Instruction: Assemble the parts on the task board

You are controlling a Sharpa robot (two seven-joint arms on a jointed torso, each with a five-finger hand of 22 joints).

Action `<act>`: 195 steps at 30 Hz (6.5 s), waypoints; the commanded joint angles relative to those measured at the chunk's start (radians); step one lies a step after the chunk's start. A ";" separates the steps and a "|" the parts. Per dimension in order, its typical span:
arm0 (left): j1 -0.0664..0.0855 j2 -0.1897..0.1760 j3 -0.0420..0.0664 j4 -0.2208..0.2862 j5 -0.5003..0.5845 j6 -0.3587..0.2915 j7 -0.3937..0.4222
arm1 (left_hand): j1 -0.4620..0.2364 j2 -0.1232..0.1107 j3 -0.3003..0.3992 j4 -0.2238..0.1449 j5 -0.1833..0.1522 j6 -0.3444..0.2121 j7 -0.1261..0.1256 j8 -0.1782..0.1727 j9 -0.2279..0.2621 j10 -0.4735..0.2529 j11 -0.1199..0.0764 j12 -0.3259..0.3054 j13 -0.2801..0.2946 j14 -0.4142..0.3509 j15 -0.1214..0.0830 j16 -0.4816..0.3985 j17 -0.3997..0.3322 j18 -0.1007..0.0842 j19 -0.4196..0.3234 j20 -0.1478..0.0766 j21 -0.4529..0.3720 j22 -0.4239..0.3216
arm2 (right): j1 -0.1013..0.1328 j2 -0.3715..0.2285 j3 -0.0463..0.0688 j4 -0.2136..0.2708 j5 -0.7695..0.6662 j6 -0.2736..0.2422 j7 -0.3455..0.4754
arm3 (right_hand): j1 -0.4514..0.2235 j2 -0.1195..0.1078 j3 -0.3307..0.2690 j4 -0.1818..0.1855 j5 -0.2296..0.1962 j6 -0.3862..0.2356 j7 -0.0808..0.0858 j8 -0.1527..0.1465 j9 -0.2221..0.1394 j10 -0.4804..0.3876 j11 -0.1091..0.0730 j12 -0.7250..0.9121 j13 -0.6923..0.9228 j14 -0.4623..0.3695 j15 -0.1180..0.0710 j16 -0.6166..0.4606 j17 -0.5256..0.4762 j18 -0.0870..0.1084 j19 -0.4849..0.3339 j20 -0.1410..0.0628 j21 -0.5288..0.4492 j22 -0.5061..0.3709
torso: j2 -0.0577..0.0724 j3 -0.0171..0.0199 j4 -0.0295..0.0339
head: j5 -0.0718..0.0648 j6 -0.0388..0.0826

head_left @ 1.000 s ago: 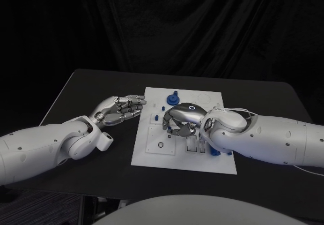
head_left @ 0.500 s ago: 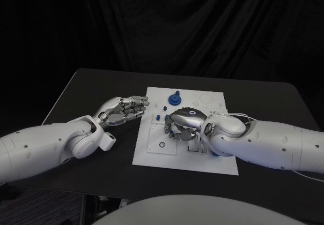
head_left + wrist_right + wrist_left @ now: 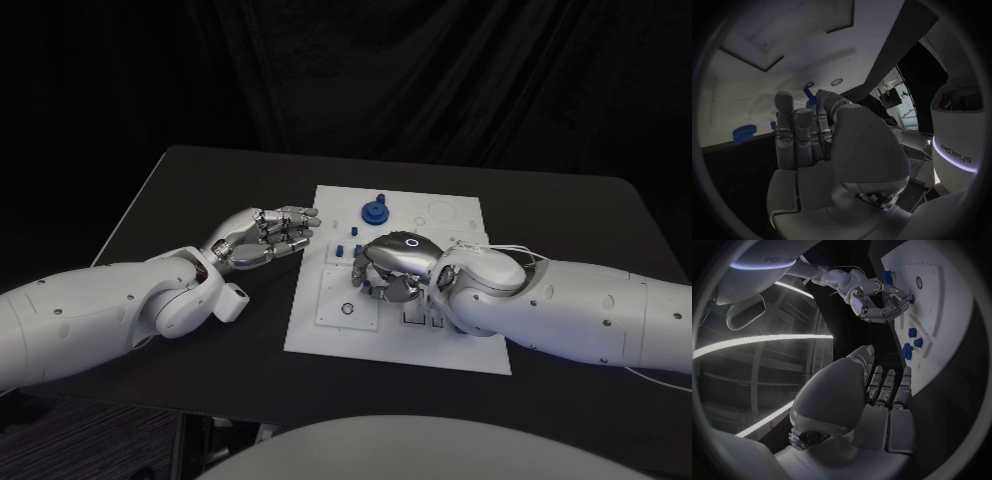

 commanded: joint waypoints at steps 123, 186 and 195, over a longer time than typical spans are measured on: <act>-0.027 -0.005 0.001 0.005 0.007 0.021 -0.033 | -0.004 0.012 0.008 -0.004 -0.001 -0.006 0.001 0.010 -0.001 -0.015 -0.004 0.010 0.000 0.011 0.015 0.025 0.003 -0.029 0.047 -0.002 0.013 0.026 | 0.145 -0.216 -0.001 0.121 0.022 -0.063 -0.125 | -0.072 -0.037 -0.080 0.061 -0.098 0.004 0.006 -0.238 -0.043 0.427 -0.015 0.780 1.051 0.197 0.012 0.309 0.564 -0.046 0.084 0.011 0.292 0.110 | -0.007 -0.0042 0.0017 | 0.001 0.000; -0.030 0.010 0.001 -0.011 0.007 0.047 -0.040 | -0.009 0.018 0.012 -0.001 0.006 -0.009 0.005 0.010 -0.002 -0.020 0.002 0.011 -0.001 0.011 0.021 0.028 0.003 -0.032 0.047 -0.003 0.011 0.011 | 0.020 -0.043 0.000 -0.032 -0.119 0.085 -0.339 | -0.181 0.018 -0.250 0.146 0.110 0.112 -0.033 -0.258 -0.028 0.676 -0.048 0.854 1.355 0.314 -0.022 0.389 0.794 -0.077 0.138 -0.016 0.585 0.149 | -0.006 -0.0019 0.0016 | -0.010 0.000; -0.031 0.011 0.001 -0.013 0.007 0.051 -0.042 | -0.009 0.018 0.012 -0.001 0.006 -0.009 0.005 0.010 -0.002 -0.020 0.002 0.011 -0.001 0.011 0.021 0.028 0.003 -0.032 0.047 -0.003 0.011 0.011 | 0.017 -0.035 0.000 -0.041 -0.120 0.109 -0.339 | -0.151 0.014 -0.197 0.109 0.249 0.124 -0.039 -0.257 -0.015 0.670 -0.054 0.852 1.349 0.311 -0.027 0.387 0.788 -0.074 0.130 -0.021 0.576 0.145 | -0.005 -0.0025 0.0010 | -0.011 0.000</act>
